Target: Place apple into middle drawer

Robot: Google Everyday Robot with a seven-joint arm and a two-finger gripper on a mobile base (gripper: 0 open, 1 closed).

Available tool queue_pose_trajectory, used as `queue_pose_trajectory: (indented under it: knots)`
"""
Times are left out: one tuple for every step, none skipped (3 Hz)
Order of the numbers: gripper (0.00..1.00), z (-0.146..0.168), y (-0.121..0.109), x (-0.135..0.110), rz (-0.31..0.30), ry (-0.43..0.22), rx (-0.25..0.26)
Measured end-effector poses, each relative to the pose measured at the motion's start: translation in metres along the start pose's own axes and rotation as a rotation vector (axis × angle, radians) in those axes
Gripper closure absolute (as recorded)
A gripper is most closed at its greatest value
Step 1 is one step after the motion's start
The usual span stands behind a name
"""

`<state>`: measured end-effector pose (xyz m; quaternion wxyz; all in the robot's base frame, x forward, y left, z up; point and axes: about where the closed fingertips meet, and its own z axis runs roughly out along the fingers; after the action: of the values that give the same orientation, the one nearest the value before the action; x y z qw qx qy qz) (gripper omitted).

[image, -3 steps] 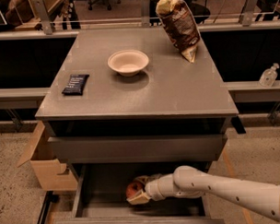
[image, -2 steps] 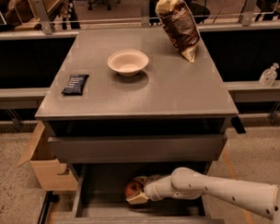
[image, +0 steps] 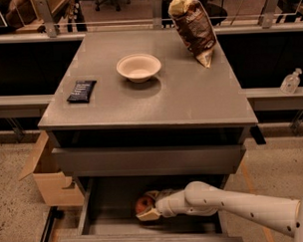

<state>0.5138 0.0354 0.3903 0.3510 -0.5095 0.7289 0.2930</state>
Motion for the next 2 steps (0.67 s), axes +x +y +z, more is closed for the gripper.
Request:
queue_pose_trajectory:
  knots:
    - [0.43,0.0014,0.0012,-0.0003,0.000,0.000,-0.003]
    - [0.20,0.0027,0.0024,-0.0006,0.000,-0.001,-0.006]
